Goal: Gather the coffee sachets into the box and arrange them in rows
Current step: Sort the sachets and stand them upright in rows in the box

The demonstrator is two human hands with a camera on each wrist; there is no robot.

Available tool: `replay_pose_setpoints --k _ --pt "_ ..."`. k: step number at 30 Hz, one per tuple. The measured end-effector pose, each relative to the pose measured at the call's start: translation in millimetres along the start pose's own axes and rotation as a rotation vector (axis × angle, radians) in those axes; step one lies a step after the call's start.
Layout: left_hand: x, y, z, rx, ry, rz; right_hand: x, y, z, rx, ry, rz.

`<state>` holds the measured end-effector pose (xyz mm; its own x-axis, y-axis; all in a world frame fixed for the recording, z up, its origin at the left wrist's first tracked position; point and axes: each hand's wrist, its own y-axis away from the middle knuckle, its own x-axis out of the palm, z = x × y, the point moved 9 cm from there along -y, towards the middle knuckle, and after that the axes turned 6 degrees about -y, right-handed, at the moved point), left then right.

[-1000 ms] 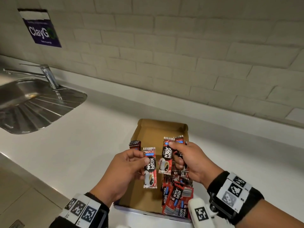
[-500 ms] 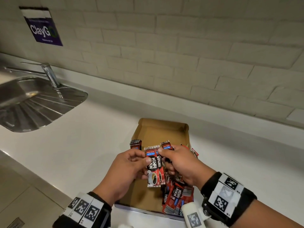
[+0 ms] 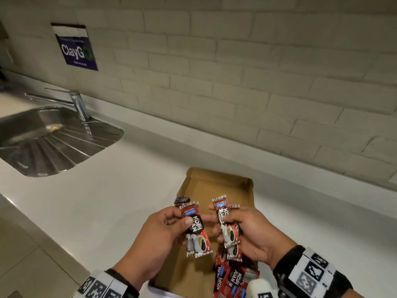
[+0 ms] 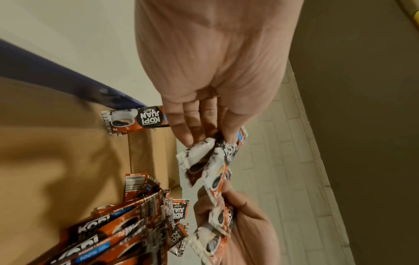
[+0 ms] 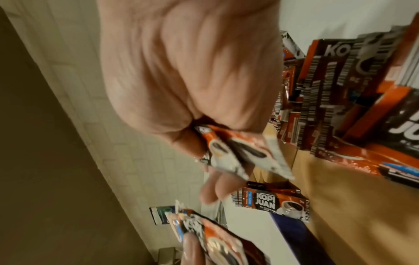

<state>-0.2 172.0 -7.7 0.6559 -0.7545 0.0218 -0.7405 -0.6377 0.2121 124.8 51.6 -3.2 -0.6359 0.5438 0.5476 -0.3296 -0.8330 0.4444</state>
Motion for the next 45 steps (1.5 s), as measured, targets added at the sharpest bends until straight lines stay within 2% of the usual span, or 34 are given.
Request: replay_pose_setpoints --k 4,8,11,13,19,23,28,37,45 --pt "3.9 -0.7 -2.6 -0.002 0.046 0.012 -1.6 3.8 3.8 -0.001 0.099 -0.022" --pt "9.4 -1.6 -7.8 0.008 0.066 0.031 9.0 12.3 2.9 0.000 0.426 0.001" --pt "9.7 -3.1 -11.3 0.021 0.038 0.052 4.8 11.7 3.4 -0.002 0.689 -0.037" --pt "8.6 -3.5 -11.6 0.025 0.009 0.063 3.0 10.7 4.0 0.005 0.778 -0.053" --pt "1.3 -5.7 -10.2 0.035 0.021 0.011 2.5 12.1 4.3 -0.035 0.716 -0.079" --pt "-0.7 -6.2 -12.3 0.037 0.066 -0.008 -6.5 14.4 14.8 -0.132 0.825 -0.236" --pt "7.1 -5.2 -7.3 -0.002 0.079 0.009 -4.5 14.0 18.9 -0.215 0.674 -0.285" --pt "6.4 -5.2 4.1 -0.042 0.060 -0.030 8.7 14.4 12.2 -0.182 0.730 -0.259" --pt "4.0 -4.5 3.4 -0.034 0.100 -0.005 28.1 21.2 16.6 -0.268 0.882 -0.200"
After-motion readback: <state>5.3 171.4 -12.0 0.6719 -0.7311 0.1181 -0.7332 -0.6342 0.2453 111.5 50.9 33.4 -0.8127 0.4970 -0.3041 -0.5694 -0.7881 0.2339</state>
